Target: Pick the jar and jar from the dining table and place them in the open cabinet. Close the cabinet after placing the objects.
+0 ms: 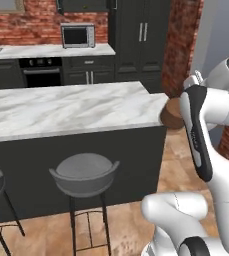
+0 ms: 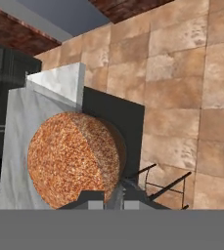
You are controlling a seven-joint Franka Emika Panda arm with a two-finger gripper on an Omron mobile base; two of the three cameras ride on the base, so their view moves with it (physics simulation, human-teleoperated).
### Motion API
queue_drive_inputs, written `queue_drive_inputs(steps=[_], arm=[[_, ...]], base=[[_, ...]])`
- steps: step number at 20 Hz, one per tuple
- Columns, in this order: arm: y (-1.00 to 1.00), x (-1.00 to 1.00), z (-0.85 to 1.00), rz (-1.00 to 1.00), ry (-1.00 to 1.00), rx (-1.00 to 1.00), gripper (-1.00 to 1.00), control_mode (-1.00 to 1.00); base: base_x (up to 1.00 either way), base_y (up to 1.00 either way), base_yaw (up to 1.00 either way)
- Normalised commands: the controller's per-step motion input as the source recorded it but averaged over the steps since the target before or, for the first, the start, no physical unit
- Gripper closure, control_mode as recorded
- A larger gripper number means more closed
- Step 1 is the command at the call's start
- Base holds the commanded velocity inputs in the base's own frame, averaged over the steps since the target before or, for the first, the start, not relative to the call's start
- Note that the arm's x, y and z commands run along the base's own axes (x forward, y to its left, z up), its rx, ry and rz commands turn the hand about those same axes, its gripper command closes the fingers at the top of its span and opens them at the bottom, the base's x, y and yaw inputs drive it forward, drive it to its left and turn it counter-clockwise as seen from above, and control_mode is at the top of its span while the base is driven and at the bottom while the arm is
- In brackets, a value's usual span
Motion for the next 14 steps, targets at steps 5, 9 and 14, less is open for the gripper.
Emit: queue_drive_inputs(steps=[5,9,14], arm=[[0.0,0.0,0.0,0.0,0.0,0.0,1.0,1.0],[0.0,0.0,0.0,0.0,0.0,0.0,1.0,1.0],[0.0,0.0,0.0,0.0,0.0,0.0,1.0,1.0]], base=[[0.85,0.2,-0.03],[1.0,-0.03,0.02],[0.68,-0.58,0.03]])
